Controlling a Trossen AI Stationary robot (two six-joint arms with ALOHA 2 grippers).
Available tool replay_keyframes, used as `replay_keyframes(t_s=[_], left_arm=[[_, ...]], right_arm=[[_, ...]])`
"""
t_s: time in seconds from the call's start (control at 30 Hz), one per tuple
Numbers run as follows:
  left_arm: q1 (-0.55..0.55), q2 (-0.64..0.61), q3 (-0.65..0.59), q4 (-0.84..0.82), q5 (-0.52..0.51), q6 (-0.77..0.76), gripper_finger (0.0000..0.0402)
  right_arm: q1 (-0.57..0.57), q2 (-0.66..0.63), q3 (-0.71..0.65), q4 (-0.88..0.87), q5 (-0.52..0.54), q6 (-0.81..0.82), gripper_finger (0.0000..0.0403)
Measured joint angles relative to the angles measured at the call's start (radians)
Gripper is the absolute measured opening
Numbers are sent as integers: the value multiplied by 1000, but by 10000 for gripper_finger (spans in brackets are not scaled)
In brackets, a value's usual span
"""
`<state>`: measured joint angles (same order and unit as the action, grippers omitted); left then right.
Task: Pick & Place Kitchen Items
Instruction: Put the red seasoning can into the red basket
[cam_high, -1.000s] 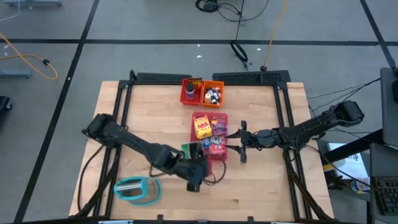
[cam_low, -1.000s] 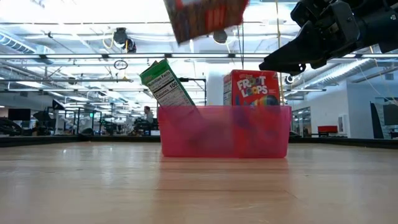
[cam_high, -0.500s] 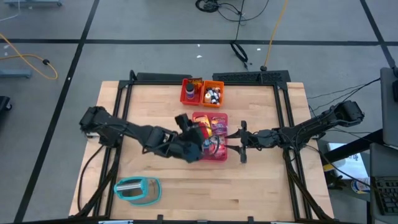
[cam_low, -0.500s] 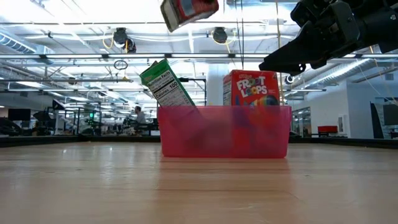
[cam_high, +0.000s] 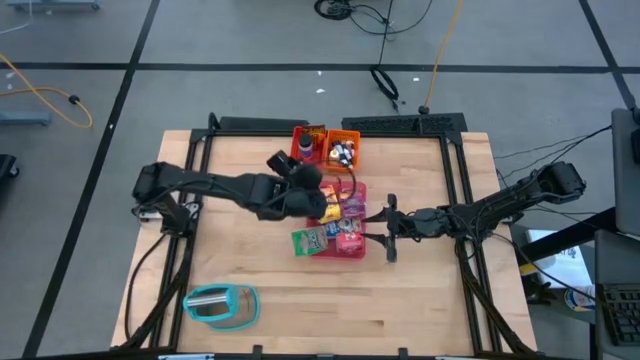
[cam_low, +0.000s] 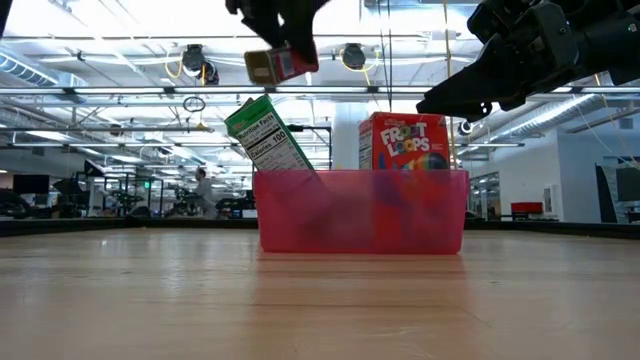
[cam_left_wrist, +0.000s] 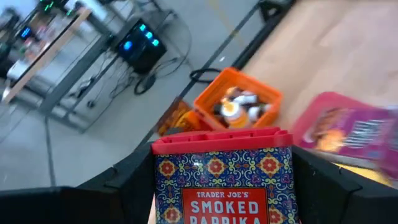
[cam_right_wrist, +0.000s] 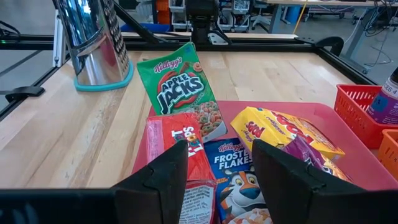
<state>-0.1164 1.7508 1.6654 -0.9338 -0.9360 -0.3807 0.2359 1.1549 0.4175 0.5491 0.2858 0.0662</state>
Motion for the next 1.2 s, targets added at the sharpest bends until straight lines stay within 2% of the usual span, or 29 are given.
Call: replay_keyframes(t_s=[0.2, 0.5, 0.67, 0.97, 1.2], left_arm=[[54, 0, -122, 4, -36, -122, 289], [133, 0, -264, 160, -100, -271, 283], [178, 0, -310, 279, -105, -286, 299], [245, 0, -411, 527, -112, -265, 283], [272, 0, -485, 716, -112, -257, 304]], right_arm=[[0, 0, 0, 0, 0, 0, 171], [0, 0, 0, 0, 0, -2, 171], [0, 0, 0, -1, 0, -3, 171], [0, 0, 0, -11, 0, -7, 171], [0, 0, 0, -11, 0, -17, 171]])
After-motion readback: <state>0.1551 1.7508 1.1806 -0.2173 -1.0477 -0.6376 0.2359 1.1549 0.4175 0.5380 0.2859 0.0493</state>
